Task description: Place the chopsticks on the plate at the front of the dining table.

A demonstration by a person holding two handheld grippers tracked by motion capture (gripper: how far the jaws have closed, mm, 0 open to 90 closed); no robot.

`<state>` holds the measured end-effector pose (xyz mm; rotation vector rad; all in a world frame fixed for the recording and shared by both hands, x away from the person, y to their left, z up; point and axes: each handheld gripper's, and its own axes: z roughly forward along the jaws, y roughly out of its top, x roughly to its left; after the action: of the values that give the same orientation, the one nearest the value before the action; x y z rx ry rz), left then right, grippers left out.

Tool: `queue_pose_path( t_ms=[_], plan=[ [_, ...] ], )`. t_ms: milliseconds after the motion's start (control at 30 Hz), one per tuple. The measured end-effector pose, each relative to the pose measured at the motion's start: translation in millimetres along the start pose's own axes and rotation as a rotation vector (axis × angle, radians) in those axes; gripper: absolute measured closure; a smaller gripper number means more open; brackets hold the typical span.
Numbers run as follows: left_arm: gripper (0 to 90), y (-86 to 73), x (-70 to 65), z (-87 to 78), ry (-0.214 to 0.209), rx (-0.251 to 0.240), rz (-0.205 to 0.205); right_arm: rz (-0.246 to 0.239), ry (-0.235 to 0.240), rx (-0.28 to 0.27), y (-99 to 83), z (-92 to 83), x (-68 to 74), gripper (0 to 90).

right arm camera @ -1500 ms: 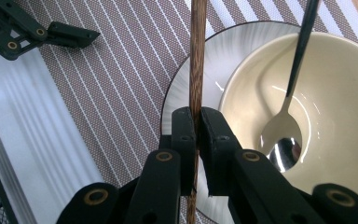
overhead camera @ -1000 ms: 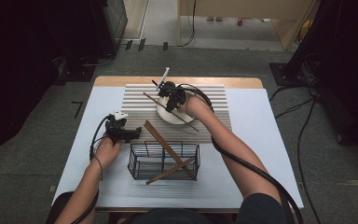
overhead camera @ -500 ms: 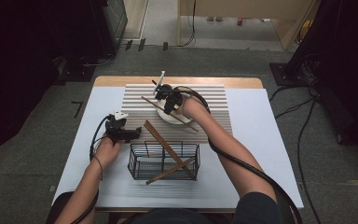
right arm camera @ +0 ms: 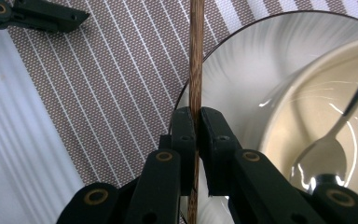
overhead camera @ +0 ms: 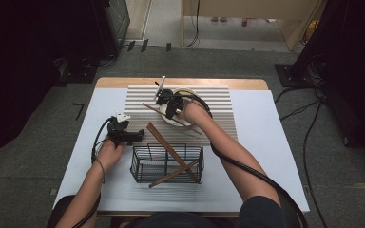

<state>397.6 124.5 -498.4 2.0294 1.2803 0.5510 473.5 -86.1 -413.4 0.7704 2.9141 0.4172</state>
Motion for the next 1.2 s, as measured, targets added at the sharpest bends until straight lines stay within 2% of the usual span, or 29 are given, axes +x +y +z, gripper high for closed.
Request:
queue_pose_path(
  t_ms=[533,1200],
  plan=[
    [9.0,0.0,-0.2,0.1,0.0,-0.001,-0.002,-0.014,0.0,0.029,1.5,12.4,3.1,85.3],
    [9.0,0.0,-0.3,0.1,0.0,-0.001,-0.003,0.013,-0.005,0.022,2.7,13.4,1.9,85.3]
  ],
)
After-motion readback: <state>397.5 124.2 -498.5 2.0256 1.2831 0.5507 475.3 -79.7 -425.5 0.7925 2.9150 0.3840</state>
